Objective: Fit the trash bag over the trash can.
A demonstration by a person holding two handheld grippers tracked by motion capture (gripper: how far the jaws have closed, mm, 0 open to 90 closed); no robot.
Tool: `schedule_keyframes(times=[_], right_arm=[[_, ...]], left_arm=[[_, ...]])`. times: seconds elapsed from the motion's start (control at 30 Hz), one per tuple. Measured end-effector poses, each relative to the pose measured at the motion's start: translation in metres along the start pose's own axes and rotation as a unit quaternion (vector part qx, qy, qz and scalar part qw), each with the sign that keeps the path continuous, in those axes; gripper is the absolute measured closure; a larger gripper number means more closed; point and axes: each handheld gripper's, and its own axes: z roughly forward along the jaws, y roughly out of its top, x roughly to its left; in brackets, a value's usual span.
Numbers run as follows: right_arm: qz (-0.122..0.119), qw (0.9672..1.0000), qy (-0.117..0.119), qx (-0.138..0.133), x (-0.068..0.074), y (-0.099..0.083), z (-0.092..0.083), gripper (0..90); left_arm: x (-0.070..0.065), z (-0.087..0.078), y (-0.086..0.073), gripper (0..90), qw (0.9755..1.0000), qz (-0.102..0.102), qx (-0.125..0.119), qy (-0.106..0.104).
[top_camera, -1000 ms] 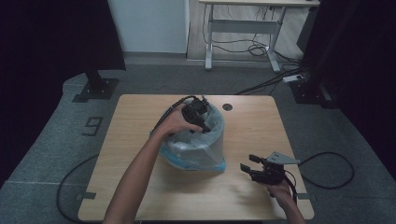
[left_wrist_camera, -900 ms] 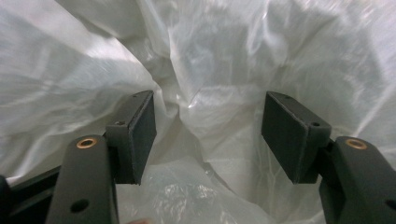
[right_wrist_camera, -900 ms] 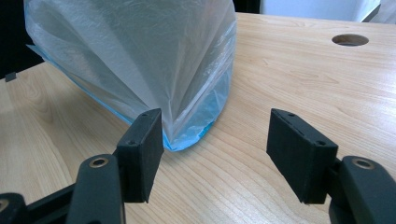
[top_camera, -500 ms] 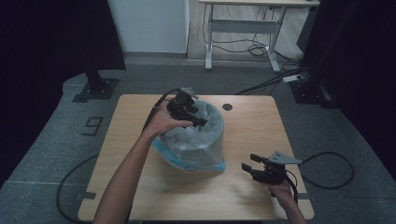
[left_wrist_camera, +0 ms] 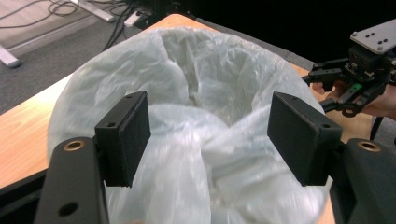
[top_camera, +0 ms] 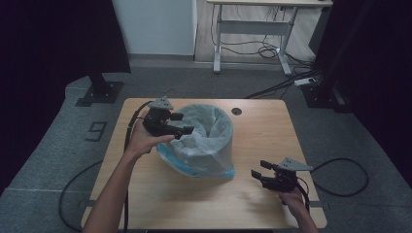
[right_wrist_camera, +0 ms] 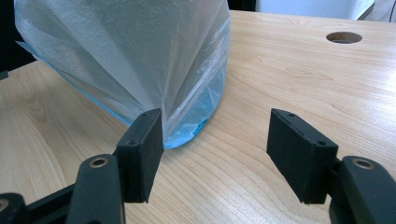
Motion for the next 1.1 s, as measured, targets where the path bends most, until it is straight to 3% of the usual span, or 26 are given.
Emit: schedule_keyframes(times=[0.47, 0.8, 1.1], right_arm=[[0.001, 1.0, -0.001, 0.006, 0.001, -0.002, 0.003, 35.2], [-0.001, 0.9999, -0.003, 0.012, 0.0, -0.003, 0.006, 35.0], [-0.002, 0.9998, -0.009, 0.017, -0.002, -0.004, 0.009, 34.3]], left_arm=[[-0.007, -0.045, -0.05, 28.7, 0.999, -0.014, -0.042, 0.011], [-0.001, -0.052, -0.085, 28.0, 0.9982, -0.036, -0.039, 0.027], [0.003, -0.057, -0.093, 28.0, 0.9975, -0.044, -0.045, 0.032]])
